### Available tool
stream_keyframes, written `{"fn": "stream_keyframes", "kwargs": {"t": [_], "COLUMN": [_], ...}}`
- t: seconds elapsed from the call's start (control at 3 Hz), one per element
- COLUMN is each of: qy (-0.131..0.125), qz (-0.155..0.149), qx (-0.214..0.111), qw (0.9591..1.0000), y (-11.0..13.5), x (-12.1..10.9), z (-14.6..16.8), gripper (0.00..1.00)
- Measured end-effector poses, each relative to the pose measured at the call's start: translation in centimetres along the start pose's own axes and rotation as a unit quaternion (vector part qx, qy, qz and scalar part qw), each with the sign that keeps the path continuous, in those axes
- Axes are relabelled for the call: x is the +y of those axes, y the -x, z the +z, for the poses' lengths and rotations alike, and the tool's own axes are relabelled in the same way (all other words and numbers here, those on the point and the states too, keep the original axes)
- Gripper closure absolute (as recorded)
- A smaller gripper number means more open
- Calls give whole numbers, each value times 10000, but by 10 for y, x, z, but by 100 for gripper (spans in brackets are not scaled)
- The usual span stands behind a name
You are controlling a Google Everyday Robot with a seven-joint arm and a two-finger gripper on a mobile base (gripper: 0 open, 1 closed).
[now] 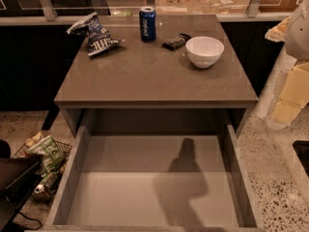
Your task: Place blue chip bag into top drawer
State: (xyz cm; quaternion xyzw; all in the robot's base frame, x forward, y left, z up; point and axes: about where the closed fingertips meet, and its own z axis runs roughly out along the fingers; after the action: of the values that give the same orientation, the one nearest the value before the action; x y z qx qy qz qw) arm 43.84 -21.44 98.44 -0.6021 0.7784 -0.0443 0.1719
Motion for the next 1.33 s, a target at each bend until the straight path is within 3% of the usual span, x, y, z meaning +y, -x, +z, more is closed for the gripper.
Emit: {"fn": "stream_keyframes", "kwargs": {"t": [0.33, 0.67, 1.0, 1.33], "qy": [-1, -184, -321, -412], "qz": [0, 227, 666, 1063], "qx": [0, -317, -1084, -1837], "qw": [10000, 9991, 9914, 9763], "y": [0, 16, 62, 119], "x": [0, -13, -36, -52], "z": [0, 6, 30, 52], "gripper": [0, 0, 0, 0]}}
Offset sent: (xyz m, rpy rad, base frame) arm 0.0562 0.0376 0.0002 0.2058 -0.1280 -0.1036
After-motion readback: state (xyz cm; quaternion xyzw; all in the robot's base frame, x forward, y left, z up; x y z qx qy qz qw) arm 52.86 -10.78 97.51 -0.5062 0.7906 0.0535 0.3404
